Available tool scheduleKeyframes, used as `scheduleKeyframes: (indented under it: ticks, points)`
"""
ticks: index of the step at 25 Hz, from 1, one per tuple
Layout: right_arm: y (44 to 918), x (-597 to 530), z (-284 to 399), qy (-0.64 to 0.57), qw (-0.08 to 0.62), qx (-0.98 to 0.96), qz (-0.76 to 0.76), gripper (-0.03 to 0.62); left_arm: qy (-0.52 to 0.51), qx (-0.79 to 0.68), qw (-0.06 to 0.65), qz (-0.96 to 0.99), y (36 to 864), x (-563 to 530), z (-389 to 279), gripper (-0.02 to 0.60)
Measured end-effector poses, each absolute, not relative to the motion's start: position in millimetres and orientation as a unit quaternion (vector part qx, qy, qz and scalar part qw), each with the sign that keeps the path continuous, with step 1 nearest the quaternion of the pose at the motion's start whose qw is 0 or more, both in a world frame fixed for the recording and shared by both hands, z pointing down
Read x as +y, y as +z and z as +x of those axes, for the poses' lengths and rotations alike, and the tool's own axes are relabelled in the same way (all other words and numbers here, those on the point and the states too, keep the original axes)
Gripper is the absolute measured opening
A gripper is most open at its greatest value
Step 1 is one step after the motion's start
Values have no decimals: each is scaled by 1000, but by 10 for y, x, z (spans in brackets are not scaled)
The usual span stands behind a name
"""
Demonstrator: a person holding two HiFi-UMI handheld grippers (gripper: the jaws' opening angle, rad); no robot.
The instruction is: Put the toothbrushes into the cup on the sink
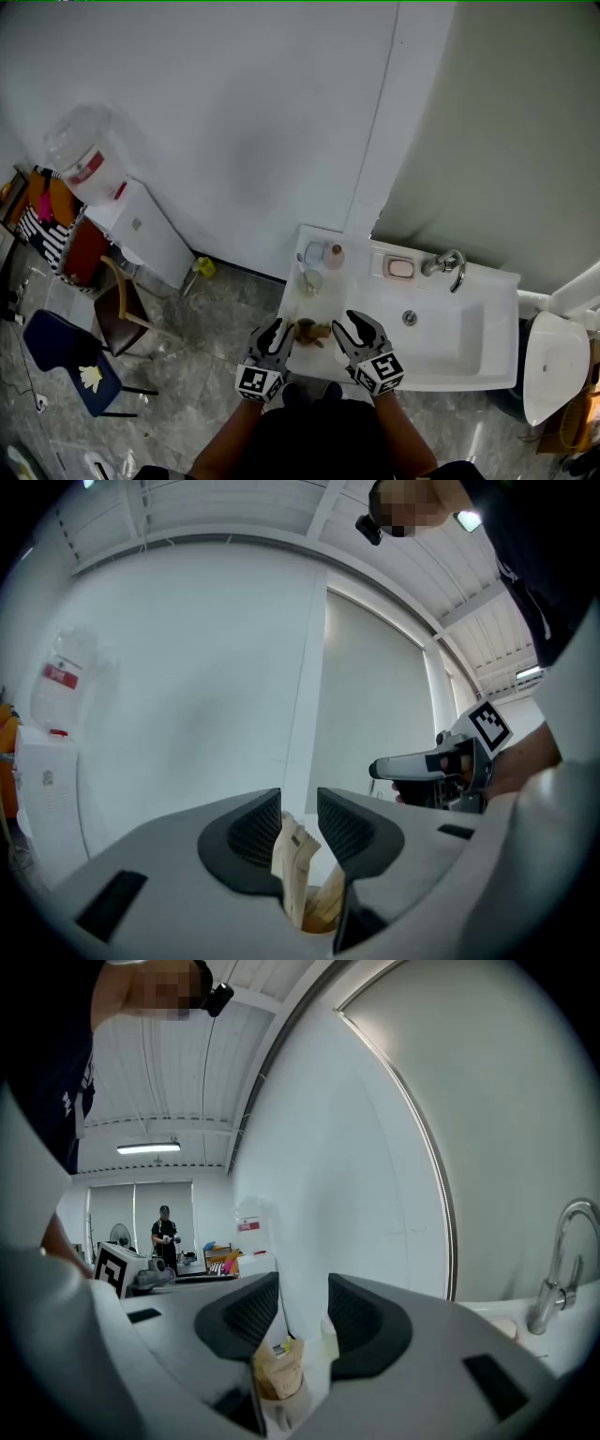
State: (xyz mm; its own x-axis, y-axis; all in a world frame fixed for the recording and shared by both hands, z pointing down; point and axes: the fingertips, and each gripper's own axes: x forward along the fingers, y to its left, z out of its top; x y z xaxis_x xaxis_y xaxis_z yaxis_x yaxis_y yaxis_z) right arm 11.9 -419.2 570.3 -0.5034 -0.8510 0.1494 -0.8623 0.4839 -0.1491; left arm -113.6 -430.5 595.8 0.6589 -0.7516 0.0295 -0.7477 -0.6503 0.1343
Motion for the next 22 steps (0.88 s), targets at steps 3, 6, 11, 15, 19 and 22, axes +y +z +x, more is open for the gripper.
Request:
scheduleKeyframes:
  ticks: [3,6,11,15,19,22]
  points:
    - [5651,-4247,127,98,25,-862,497,176,-30,-419,58,906,5783,-4346,-1184,120]
    - [5642,-4307,144,94,26,-860,500,177,-40,-430,50,901,5630,-4423,-1245,120]
    - [5608,-4365,123,79,28,-862,500,176,-45,-442,42,895,5527,-4504,-1337,120]
    - [5561,-4381,74,72,27,-866,495,176,-48,-453,40,889,5490,-4528,-1399,120]
    - [5559,-4385,62,71,27,-867,493,176,-51,-463,44,884,5498,-4543,-1454,120]
    - [5572,-4378,60,70,32,-867,492,176,-48,-465,45,883,5513,-4543,-1457,120]
